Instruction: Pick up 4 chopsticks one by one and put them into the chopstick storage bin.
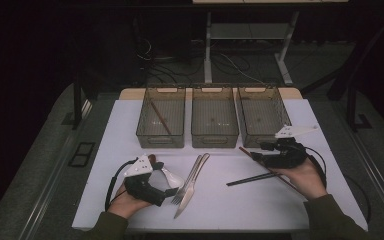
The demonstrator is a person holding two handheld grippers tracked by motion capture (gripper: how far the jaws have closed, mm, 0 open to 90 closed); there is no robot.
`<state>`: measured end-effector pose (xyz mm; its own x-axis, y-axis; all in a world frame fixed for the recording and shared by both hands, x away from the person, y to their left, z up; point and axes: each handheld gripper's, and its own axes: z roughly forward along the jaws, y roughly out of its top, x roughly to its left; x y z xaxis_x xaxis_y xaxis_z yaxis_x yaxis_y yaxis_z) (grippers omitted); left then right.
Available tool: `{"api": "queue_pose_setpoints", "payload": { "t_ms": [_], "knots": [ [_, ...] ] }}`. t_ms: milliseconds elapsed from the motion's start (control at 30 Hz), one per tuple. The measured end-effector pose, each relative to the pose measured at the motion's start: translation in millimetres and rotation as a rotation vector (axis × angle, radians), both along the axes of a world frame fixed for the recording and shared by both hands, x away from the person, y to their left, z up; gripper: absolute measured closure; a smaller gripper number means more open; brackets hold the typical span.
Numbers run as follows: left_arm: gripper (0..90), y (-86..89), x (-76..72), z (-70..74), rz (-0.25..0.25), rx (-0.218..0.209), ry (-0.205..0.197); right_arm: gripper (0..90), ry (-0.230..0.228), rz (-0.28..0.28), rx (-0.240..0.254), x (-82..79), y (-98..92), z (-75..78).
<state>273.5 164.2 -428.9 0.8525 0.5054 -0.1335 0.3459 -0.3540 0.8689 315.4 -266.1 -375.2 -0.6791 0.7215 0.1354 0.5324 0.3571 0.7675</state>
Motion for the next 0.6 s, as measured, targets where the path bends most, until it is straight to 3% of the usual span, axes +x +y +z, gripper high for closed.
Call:
{"api": "queue_pose_setpoints", "payload": {
  "t_ms": [200,300,600],
  "knots": [
    [0.0,-0.3,-0.3,0.1,-0.002,0.006,-0.004,50.1,0.027,-0.042,-0.047,-8.8,-25.7,-11.6],
    [0.0,-0.8,-0.5,0.2,-0.004,0.011,-0.005,58.0,0.031,-0.054,-0.071,-8.4,-35.0,-19.8],
    [0.0,-1.3,-0.3,-0.6,-0.008,0.020,-0.005,67.7,0.095,-0.041,-0.126,2.4,-38.5,-37.1]
  ]
}}
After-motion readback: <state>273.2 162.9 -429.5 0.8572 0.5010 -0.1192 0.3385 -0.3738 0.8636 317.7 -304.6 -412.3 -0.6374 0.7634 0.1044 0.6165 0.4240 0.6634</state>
